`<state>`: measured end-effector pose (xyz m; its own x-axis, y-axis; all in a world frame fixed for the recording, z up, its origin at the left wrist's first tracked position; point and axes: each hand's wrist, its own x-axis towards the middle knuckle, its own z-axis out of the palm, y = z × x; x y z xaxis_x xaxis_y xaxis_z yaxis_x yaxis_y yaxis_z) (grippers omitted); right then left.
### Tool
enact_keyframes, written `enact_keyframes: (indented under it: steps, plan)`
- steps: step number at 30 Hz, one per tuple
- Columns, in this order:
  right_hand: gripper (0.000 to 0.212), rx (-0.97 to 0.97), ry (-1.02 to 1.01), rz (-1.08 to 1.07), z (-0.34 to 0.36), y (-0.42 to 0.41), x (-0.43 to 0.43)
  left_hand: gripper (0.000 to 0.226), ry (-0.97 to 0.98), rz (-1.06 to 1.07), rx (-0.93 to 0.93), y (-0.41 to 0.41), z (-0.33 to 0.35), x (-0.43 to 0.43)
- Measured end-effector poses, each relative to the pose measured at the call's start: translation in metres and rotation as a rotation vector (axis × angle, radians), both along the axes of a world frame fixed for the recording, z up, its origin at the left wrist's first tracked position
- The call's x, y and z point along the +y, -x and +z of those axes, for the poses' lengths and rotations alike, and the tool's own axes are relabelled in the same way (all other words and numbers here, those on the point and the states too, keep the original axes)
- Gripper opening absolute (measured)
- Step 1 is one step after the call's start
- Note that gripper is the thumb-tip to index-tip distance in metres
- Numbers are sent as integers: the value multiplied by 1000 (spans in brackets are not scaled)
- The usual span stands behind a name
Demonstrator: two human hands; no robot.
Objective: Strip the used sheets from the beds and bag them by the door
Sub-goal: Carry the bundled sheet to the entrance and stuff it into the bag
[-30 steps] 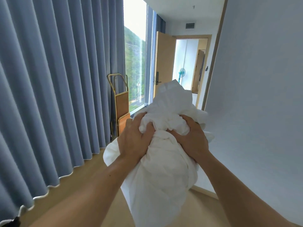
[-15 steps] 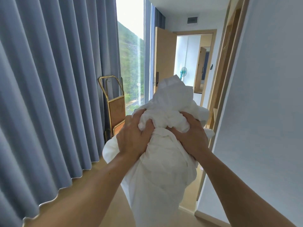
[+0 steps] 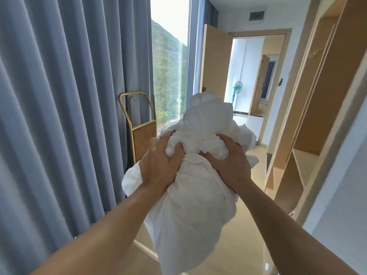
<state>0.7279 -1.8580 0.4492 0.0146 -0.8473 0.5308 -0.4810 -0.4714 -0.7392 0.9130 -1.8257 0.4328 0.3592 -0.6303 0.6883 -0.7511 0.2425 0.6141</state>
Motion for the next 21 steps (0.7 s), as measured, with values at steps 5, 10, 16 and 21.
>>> enact_keyframes:
  steps: [5, 10, 16, 21]
  plan:
    - [78, 9, -16, -26, 2, -43, -104, 54, -2, -13, -9, -44, 5, -107]
    - [79, -36, -40, -88, 2, -62, -197, 50, 10, -53, -68, -63, 15, -206]
    - [73, -49, -31, -106, -2, -58, -318, 53, -13, -79, -57, -59, 13, -330]
    - [80, -63, 3, -122, -2, -41, -423, 51, -19, -102, -76, -40, 19, -434]
